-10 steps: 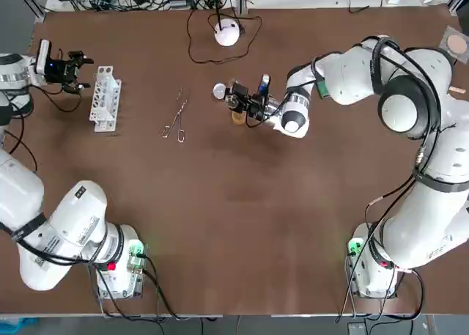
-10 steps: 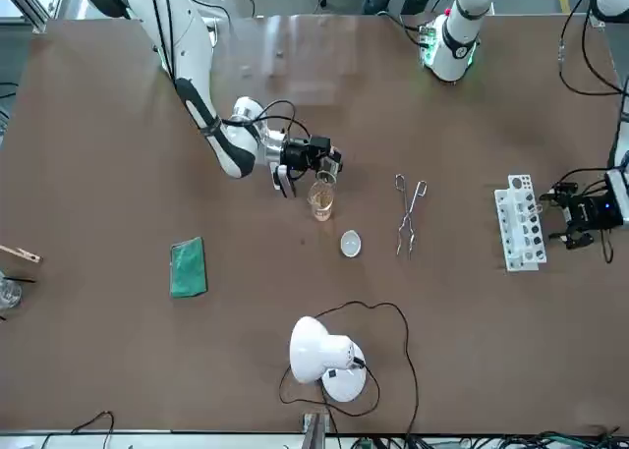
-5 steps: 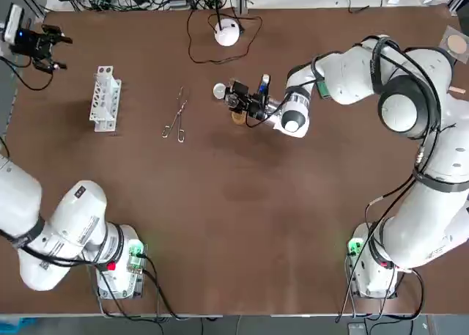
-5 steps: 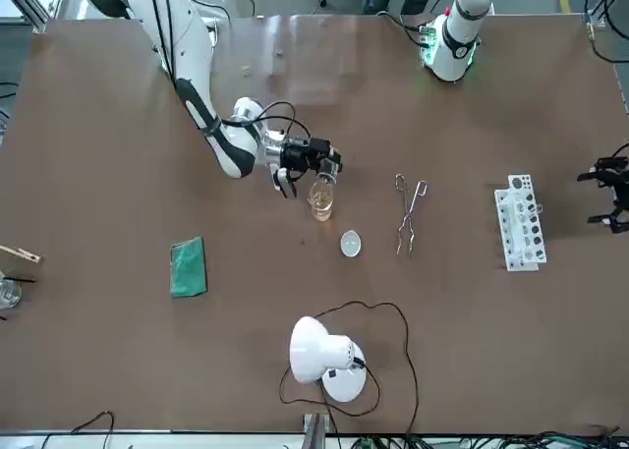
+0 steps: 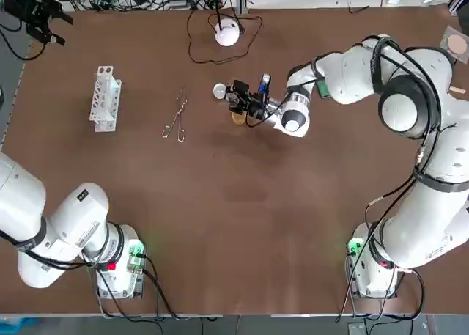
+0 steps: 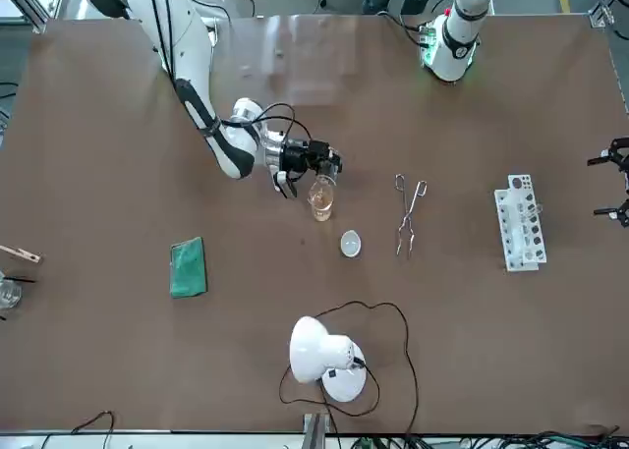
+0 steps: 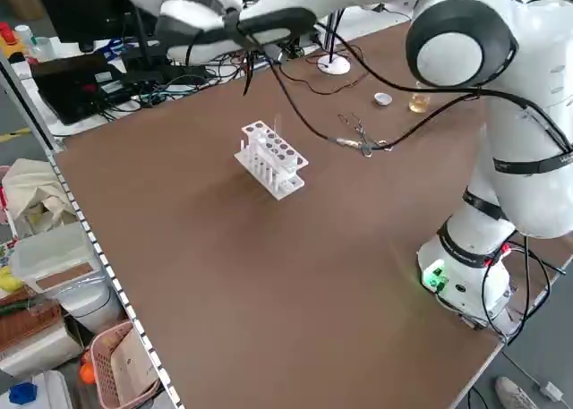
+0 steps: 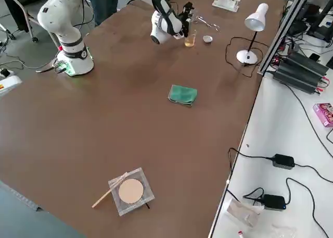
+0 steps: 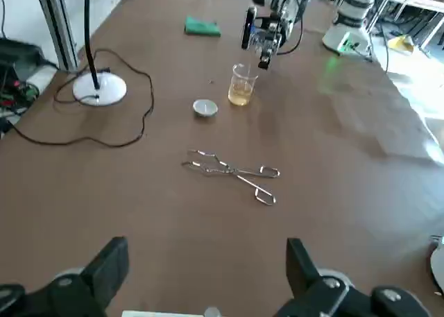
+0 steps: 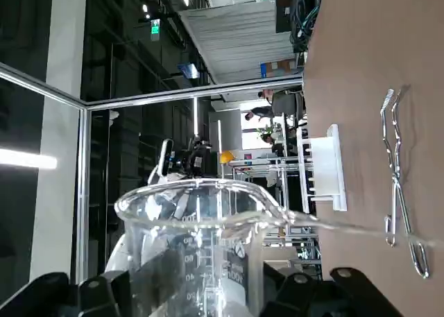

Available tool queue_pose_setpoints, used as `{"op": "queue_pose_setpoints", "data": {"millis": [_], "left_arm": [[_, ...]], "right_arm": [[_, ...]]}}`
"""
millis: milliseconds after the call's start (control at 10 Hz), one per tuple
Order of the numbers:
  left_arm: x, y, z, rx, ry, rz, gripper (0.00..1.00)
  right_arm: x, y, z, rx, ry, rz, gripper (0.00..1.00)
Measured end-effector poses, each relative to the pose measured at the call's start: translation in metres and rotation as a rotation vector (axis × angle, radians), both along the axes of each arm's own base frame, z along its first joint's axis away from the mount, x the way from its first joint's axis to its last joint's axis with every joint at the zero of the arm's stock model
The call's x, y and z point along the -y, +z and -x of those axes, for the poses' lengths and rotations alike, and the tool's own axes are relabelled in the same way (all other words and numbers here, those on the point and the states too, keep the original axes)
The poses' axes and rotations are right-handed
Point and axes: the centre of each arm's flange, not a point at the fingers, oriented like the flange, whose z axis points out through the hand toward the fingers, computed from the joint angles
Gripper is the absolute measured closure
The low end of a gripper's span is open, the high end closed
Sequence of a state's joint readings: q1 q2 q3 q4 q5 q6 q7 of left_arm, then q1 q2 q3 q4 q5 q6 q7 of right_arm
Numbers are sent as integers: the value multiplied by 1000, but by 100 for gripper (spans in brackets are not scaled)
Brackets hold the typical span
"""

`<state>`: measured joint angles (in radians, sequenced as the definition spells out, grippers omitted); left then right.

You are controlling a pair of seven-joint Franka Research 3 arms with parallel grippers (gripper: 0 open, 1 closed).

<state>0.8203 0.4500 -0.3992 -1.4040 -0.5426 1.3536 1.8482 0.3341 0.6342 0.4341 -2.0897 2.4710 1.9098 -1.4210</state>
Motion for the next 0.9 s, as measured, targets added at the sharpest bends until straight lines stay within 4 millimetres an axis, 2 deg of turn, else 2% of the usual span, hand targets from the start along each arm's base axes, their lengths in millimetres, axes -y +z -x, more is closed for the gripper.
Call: {"op": "queue_pose_setpoints", "data": {"millis": [200, 500, 900], "left_arm": [[43, 30, -9, -119, 101, -130, 0], [111, 55, -24, -157, 206, -334, 0], [211, 83, -19, -168, 411, -602, 0]], "right_arm": [[0, 0, 0, -29, 5, -9, 61], [2, 0, -3, -74, 8, -22, 61], [2, 2, -7, -114, 12, -38, 61]]}}
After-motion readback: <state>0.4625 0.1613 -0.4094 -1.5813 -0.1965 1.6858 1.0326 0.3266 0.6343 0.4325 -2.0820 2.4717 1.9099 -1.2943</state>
